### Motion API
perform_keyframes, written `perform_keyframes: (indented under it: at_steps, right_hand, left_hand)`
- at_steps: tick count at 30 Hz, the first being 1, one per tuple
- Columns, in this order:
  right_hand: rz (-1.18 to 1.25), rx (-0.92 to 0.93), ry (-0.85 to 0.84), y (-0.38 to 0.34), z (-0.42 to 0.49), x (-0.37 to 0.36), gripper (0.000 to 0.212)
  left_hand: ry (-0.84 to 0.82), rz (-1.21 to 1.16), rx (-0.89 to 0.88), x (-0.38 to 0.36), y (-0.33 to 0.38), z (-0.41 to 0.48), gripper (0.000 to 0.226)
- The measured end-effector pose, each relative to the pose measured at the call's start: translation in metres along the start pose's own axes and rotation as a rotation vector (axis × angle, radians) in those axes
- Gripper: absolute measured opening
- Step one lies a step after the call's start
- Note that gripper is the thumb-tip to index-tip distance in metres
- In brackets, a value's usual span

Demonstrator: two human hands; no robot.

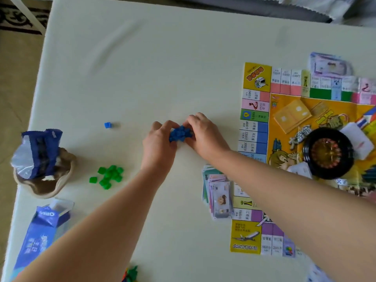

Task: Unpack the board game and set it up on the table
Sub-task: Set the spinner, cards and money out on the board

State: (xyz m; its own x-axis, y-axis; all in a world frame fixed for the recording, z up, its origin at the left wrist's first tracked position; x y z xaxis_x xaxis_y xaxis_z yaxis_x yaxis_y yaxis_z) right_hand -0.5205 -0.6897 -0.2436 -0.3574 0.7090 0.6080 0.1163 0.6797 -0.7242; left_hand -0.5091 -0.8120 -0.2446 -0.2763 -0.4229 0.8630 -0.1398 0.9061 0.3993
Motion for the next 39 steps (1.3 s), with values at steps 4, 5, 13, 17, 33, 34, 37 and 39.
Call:
perform_keyframes:
  at_steps: [4,5,13,17,33,34,37,39]
  right_hand:
    - [-0.039,-0.047,0.041,0.031,-0.026,0.025,0.029]
    - [-0.051,-0.055,0.045,0.036,-0.031,0.029,0.029]
    - [-0.049,-0.106,-0.001,0.056,-0.048,0.049,0.049]
    - [-0.085,-0.045,0.093,0.035,-0.042,0.057,0.038]
    - [-0.289,0.095,-0.041,-0.033,0.022,-0.021,0.047]
    - [-0.250,0.108,-0.051,-0.031,0.021,-0.021,0.049]
    - [-0.080,0.125,-0.053,-0.025,0.016,-0.006,0.045]
    - [-0.033,0.122,0.029,-0.015,0.009,0.013,0.040]
  left_hand:
    - [-0.030,-0.024,-0.039,-0.024,0.039,-0.011,0.043]
    - [-0.030,-0.019,-0.042,-0.028,0.045,-0.013,0.042]
    - [-0.089,0.004,-0.120,-0.040,0.065,-0.025,0.062]
    - [0.006,0.046,-0.043,-0.012,0.038,-0.020,0.049]
    - [0.205,0.071,0.338,0.045,-0.078,0.027,0.018]
    - [0.183,0.067,0.300,0.040,-0.069,0.024,0.015]
    - [0.114,0.047,0.178,0.021,-0.032,0.011,0.013]
    - [0.067,0.003,0.131,0.005,-0.008,0.001,0.015]
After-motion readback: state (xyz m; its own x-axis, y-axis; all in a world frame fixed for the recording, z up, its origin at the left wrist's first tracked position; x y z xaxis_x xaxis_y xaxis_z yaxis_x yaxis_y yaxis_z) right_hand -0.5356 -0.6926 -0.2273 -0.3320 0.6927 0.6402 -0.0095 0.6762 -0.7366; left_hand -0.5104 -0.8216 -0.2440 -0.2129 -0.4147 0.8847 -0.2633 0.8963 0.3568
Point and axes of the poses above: each hand's wrist, its own z-axis towards the middle knuckle, its own x-axis out of the back of the hand, y = z × x, the point moved 6 cm from there along z, towards the middle knuckle, and after that the axes turned 12 degrees about z, right-handed, at the moved point
